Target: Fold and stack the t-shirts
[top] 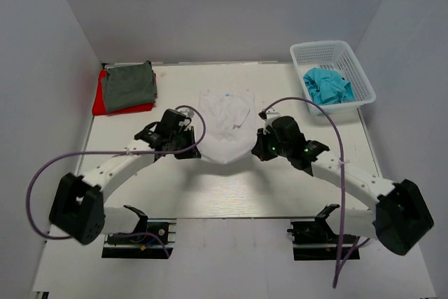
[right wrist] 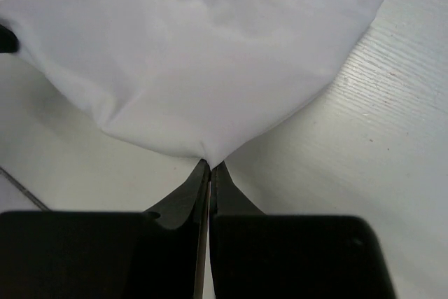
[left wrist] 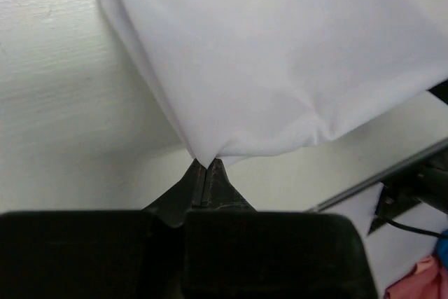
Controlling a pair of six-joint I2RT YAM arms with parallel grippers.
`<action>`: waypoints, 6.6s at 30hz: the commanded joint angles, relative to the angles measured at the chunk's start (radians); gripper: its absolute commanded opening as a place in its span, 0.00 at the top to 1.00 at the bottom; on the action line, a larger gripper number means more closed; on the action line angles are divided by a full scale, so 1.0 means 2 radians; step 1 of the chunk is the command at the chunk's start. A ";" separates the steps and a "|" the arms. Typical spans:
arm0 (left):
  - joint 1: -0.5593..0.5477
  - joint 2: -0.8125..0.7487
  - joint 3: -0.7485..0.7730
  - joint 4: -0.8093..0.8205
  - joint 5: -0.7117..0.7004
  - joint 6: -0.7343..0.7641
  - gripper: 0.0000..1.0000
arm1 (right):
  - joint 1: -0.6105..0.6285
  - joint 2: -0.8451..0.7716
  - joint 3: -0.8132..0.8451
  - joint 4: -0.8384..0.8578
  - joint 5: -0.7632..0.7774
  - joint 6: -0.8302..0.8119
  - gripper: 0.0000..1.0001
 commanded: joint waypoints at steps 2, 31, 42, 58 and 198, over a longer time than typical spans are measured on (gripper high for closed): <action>-0.012 -0.094 -0.001 -0.025 0.018 -0.028 1.00 | 0.014 -0.068 0.006 -0.061 0.031 0.005 1.00; 0.011 0.129 0.297 -0.130 -0.223 -0.107 1.00 | -0.029 0.088 0.229 -0.077 0.177 0.015 1.00; 0.035 0.228 0.390 -0.141 -0.232 -0.100 1.00 | -0.080 0.192 0.311 -0.057 0.108 -0.006 1.00; 0.068 0.413 0.561 -0.146 -0.231 -0.105 1.00 | -0.128 0.402 0.447 -0.022 0.040 -0.007 1.00; 0.373 0.458 0.589 0.016 -0.282 0.245 1.00 | -0.136 0.213 0.161 0.093 -0.060 0.020 0.10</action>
